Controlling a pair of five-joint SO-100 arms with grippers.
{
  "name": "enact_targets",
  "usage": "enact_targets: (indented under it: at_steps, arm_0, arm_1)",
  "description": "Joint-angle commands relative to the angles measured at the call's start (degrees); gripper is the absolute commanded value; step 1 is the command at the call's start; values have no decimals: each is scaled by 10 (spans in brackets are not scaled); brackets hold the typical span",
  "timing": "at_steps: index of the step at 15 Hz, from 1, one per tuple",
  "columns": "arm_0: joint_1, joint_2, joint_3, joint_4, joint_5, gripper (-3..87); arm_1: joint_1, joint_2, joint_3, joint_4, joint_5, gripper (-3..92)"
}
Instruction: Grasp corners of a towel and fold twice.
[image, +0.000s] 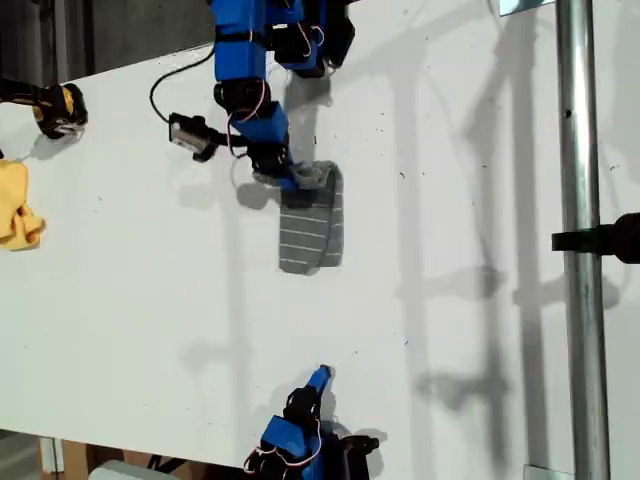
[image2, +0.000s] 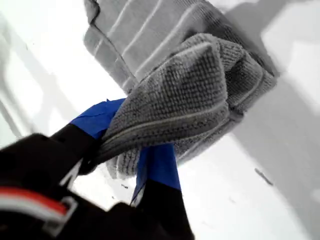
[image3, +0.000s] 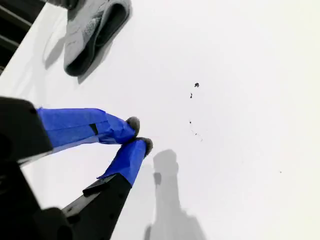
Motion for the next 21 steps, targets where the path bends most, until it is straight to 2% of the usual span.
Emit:
enact_targets:
  at_steps: [1,5,8,10,12,13,14,16,18,21]
  arm_0:
    - [-4,4,-8,-3,2,21]
    - [-1,4,-8,-3,-1,21]
    - [0,4,-8,-2,0,21]
    - [0,4,-8,-2,2,21]
    - [0,4,-8,-2,1,22]
    - [-2,4,-8,-2,0,24]
    - [-4,4,-7,-2,2,28]
    - [-7,4,-8,-2,5,31]
    - [-3,4,-9,-2,5,31]
    - [3,4,-9,-3,8,31]
  arm_1:
    - [-9,-183,-203,-44,-48,-2]
    - [-20,-335,-376,-48,-87,-2]
    - [-28,-396,-386,-112,-83,-2]
    - [-33,-460,-396,-112,-54,147]
    - [-23,-541,-496,78,-18,211]
    - [-31,-523,-514,105,-23,249]
    - [-41,-475,-514,85,-37,252]
    - [-44,-393,-514,57,-71,218]
    - [-25,-305,-504,127,-85,215]
    - [-9,-105,-355,131,-87,209]
